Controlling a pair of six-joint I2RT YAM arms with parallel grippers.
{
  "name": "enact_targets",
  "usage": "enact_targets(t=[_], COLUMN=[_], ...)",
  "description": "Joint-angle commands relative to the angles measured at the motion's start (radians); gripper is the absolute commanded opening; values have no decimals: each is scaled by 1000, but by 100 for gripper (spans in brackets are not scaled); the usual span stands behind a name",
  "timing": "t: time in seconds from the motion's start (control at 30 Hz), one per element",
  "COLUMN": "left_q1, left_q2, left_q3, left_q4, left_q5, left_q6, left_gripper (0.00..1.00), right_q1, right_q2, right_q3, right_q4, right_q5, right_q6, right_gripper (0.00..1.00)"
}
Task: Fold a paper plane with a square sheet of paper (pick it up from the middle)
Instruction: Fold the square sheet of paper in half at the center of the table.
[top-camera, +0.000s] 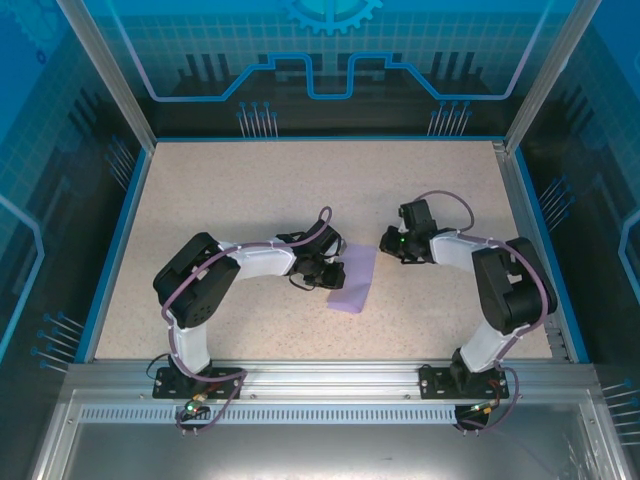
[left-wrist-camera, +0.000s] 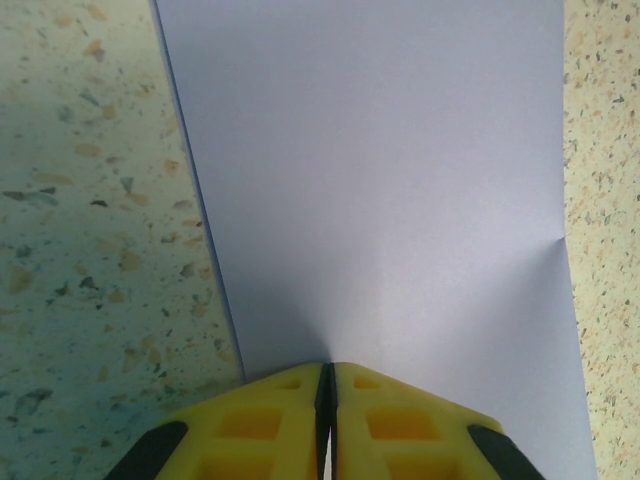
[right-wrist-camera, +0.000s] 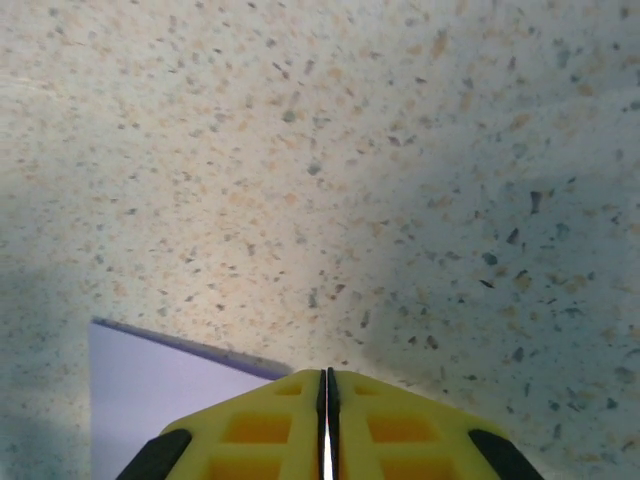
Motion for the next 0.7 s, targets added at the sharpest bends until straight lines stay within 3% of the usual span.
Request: enact_targets(t=[0.0, 0.2, 0.37, 0.67], left_q1=[-9, -8, -8, -9], left_q2=[75, 86, 89, 89], left_q3=[-44, -30, -19, -15], left_q4=[-185, -186, -197, -201], left_q5=[-79, -72, -75, -76], left_q6=[14, 13, 21, 21], left_gripper=[12, 12, 12, 12], right_q1=[33, 148, 237, 242], right_q2=[-78, -167, -166, -94], right_q3=[-32, -172, -189, -194], right_q4=[2, 86, 48, 33], right_q5=[-63, -128, -130, -139], right_q6=[13, 150, 162, 135], right_gripper=[12, 12, 12, 12])
